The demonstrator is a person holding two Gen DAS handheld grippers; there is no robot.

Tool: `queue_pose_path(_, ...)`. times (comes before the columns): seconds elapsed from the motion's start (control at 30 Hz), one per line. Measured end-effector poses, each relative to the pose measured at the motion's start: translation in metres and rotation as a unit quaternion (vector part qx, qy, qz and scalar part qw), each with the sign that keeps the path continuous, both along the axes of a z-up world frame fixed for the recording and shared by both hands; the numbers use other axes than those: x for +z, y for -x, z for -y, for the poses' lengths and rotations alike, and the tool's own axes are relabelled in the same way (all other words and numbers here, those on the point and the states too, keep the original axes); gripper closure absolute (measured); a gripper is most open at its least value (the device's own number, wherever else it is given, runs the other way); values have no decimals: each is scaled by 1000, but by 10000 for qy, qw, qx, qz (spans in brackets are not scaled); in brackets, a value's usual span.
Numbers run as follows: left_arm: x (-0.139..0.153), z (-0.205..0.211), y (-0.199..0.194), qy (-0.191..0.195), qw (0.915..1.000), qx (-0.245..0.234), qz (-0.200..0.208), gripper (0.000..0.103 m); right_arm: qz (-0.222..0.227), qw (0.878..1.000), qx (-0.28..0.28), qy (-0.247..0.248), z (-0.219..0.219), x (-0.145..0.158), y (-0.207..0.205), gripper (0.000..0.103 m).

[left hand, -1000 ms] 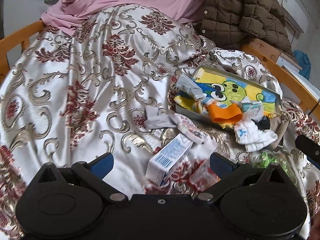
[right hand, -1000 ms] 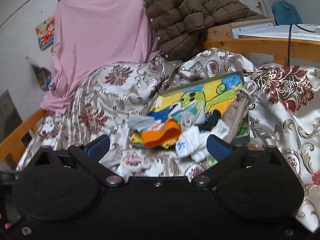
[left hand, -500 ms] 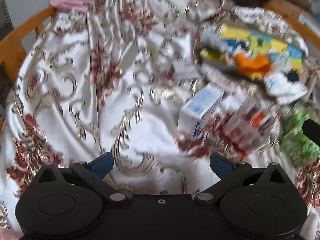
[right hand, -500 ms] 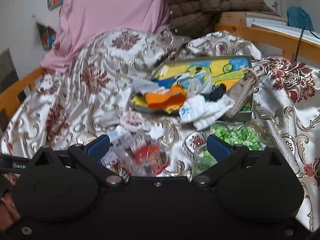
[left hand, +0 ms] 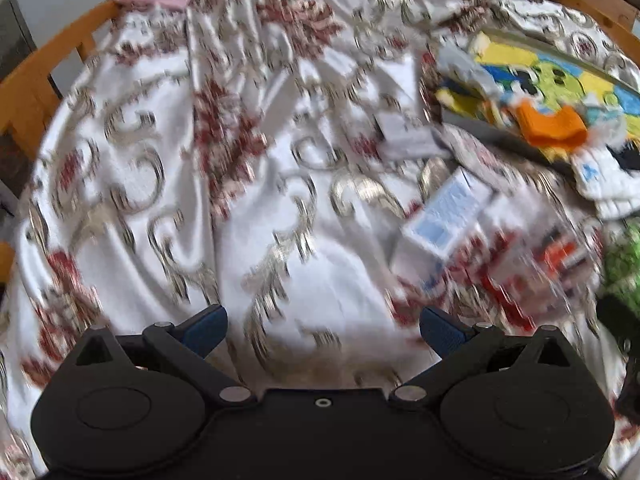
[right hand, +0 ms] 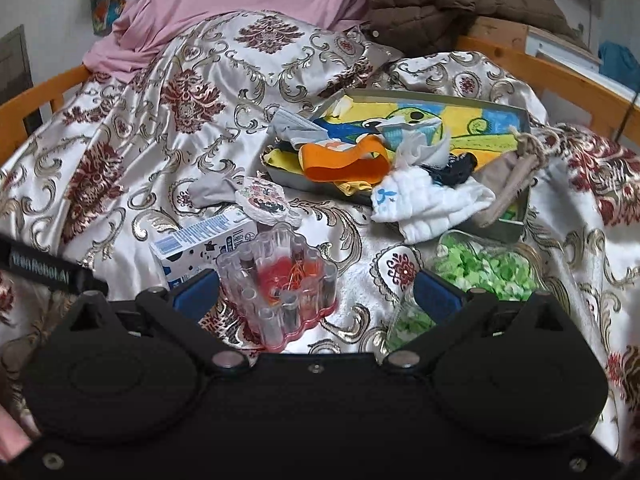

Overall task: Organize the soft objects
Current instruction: 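Lift both open tools away from the tray back over the bed, then close the left tool on the grey sock while the right grasps a white pad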

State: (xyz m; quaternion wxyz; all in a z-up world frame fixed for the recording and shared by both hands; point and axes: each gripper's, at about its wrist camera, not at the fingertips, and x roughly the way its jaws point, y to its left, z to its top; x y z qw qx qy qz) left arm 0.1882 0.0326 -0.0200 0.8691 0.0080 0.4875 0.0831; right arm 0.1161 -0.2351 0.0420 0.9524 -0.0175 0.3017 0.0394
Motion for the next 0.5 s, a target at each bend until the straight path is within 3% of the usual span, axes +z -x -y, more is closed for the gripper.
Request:
queue_pose_path(0.17,5,-4,-26,-152,9988,-204,416,1,-3,9993,336,179,-10,-6,-27,1)
queue_pose_path(0.3,4,-11,-56,-8,9973,-461,578,1,-38,9984,477,288,-19,-12,-45,1)
queue_pose_path(0.5,-9,-24,-93,220,9954,-645,672,1,265,9925,768,917,-39,-8,-83,1)
